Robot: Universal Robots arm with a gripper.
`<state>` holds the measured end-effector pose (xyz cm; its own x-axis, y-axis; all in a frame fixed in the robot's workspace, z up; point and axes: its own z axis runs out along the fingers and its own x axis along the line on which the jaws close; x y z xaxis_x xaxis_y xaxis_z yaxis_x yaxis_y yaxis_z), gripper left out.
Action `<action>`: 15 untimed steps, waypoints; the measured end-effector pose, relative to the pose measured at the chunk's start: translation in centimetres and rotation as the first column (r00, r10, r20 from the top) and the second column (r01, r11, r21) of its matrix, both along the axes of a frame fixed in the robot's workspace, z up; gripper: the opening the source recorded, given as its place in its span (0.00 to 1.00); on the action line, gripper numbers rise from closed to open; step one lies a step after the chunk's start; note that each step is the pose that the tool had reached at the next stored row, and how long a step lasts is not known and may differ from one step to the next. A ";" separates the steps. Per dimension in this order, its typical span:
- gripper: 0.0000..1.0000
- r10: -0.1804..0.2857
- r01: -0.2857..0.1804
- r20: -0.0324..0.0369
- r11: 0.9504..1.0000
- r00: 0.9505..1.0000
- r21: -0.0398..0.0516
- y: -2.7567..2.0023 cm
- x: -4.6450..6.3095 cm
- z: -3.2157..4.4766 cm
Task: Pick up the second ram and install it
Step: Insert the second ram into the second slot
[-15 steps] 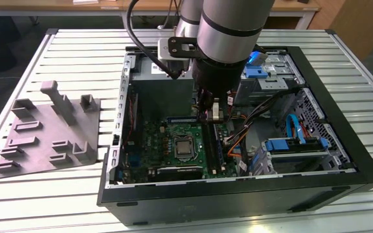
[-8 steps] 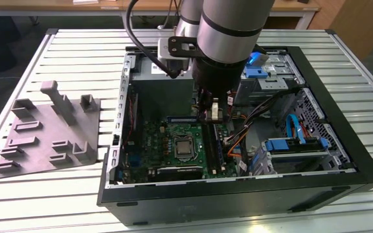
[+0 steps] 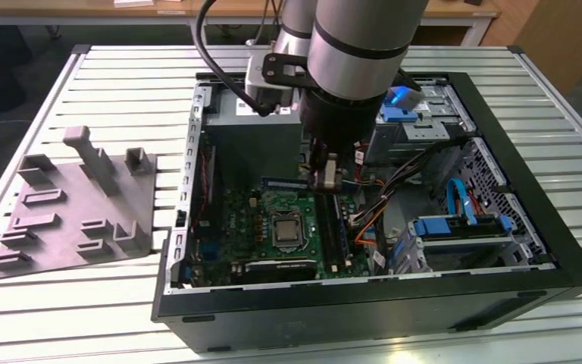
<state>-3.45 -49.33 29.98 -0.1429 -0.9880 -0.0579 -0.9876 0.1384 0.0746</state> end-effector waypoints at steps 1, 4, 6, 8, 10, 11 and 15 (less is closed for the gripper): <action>0.14 -0.010 0.010 0.000 1.000 1.000 0.000 0.00 0.0 -0.01; 0.14 -0.042 0.042 0.000 0.999 0.999 0.000 0.00 0.0 -0.05; 0.14 -0.063 0.063 0.000 0.998 0.998 0.000 0.00 0.0 -0.08; 0.14 -0.079 0.079 0.000 0.997 0.997 0.000 0.00 0.0 -0.11; 0.14 -0.093 0.093 0.000 0.996 0.996 0.000 0.00 0.0 -0.14; 0.14 -0.101 0.101 0.000 0.995 0.995 0.000 0.00 0.0 -0.15; 0.14 -0.136 0.136 0.000 0.991 0.991 0.000 0.00 0.0 -0.22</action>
<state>-3.45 -49.33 29.76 -0.2754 -0.9596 -0.0579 -0.9597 0.2710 0.0746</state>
